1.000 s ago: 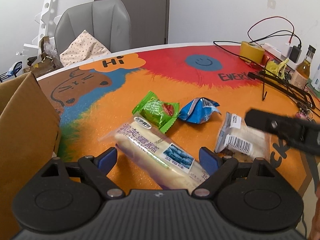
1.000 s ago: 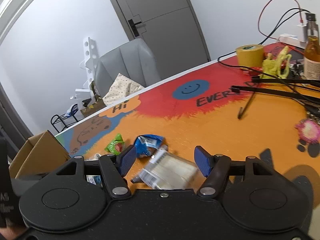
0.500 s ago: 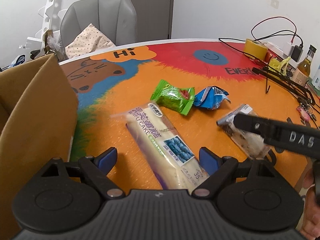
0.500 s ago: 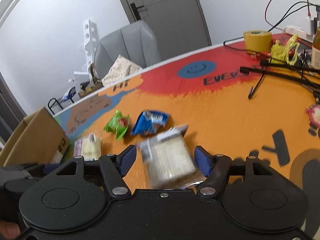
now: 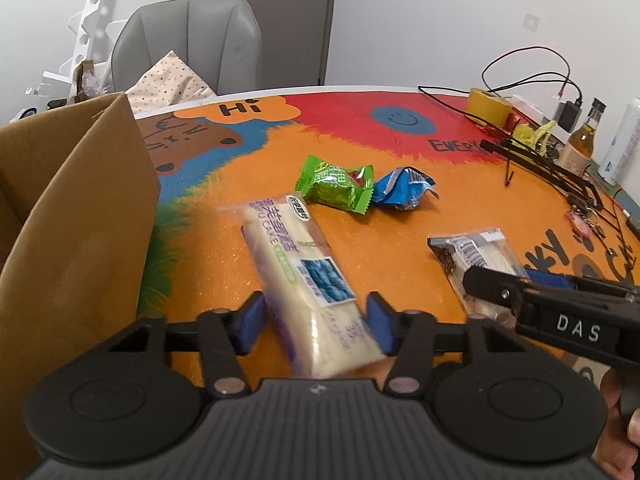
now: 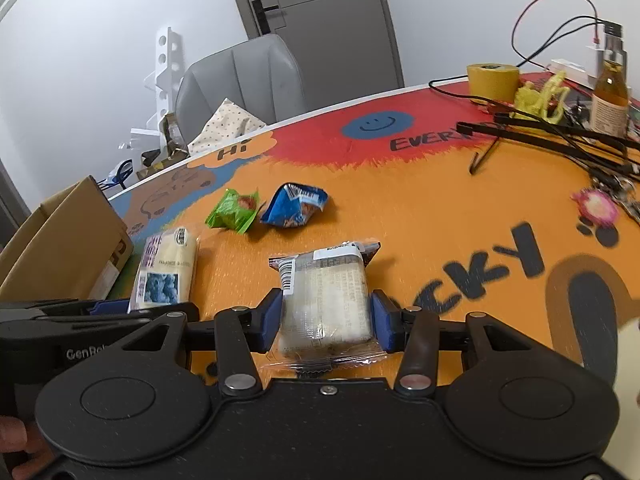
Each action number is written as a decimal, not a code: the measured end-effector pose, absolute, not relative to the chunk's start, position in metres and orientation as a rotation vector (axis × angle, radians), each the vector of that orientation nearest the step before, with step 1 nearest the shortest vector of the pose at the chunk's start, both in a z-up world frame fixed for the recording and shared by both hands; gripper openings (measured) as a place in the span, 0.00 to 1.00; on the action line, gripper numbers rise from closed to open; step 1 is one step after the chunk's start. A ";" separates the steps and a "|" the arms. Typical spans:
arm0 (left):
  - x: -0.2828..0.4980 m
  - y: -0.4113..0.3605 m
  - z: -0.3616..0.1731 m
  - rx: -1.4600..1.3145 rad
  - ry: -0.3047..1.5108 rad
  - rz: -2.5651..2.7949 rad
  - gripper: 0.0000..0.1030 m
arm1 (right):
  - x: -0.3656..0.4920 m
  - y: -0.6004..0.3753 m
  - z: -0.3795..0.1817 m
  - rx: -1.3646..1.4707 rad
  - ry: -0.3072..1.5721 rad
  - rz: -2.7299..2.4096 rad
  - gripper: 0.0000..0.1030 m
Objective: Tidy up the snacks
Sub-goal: 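Grasp the bread roll pack with the left gripper while the right grasps the white cake pack, then carry the bread roll pack and white cake pack over the box with both grippers, then open both grippers to drop the bread roll and cake packs into the box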
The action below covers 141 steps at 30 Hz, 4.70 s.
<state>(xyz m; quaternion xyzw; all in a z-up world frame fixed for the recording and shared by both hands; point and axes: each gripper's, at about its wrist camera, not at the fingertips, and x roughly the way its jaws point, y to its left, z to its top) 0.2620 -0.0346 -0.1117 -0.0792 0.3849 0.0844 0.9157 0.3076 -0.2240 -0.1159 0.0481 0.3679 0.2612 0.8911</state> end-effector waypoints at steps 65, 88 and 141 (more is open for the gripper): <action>0.184 -0.022 -0.059 -0.121 0.687 0.080 0.27 | 0.232 -0.199 -0.057 0.049 0.659 0.489 0.42; 0.149 0.037 -0.009 -0.168 0.554 0.180 0.27 | 0.223 -0.146 -0.024 0.050 0.581 0.601 0.42; 0.132 0.138 -0.019 -0.263 0.564 0.327 0.80 | 0.219 -0.074 -0.012 0.065 0.578 0.710 0.63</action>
